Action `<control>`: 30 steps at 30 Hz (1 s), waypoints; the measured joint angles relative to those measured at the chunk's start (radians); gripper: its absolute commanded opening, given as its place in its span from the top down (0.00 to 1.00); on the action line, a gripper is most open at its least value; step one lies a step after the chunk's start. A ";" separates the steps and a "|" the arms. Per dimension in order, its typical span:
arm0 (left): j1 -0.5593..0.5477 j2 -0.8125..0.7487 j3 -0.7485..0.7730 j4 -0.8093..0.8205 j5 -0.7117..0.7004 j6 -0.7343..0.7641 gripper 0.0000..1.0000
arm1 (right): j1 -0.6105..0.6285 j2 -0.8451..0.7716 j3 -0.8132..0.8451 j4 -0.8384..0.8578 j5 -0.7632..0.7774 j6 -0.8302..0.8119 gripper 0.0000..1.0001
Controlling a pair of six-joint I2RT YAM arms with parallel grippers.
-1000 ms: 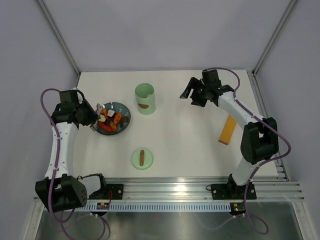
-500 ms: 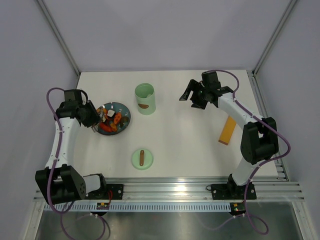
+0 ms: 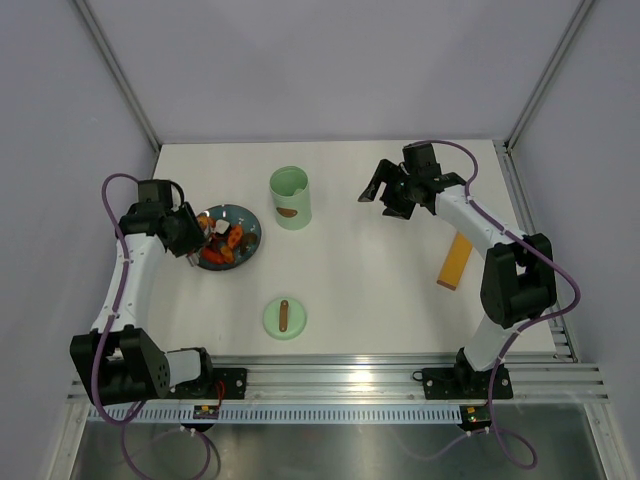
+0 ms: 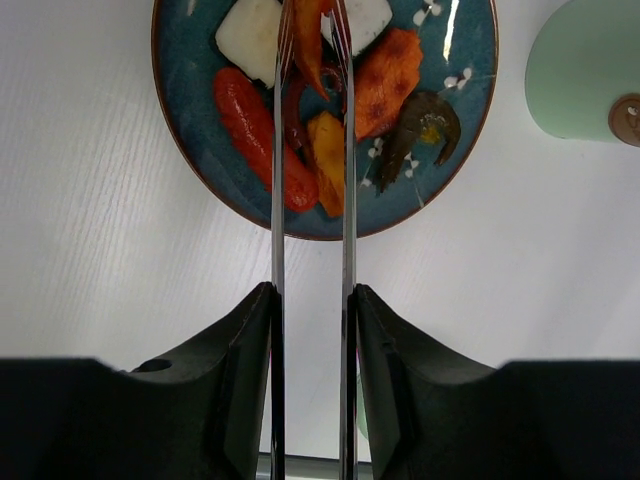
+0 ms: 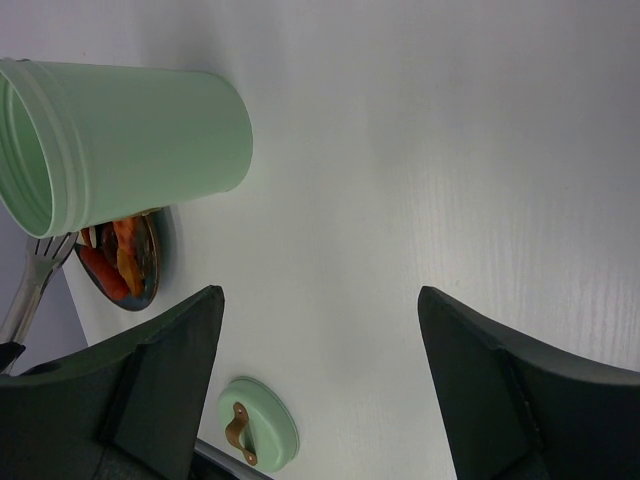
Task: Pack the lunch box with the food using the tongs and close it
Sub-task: Pick up the fake food from the plate.
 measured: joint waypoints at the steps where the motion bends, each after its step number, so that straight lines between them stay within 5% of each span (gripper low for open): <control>1: -0.001 0.000 -0.001 0.000 -0.003 0.000 0.60 | 0.000 0.000 0.000 -0.001 0.000 0.000 0.13; 30: -0.073 0.044 -0.022 0.018 -0.011 0.006 0.58 | 0.001 0.015 0.014 -0.019 0.000 0.004 0.12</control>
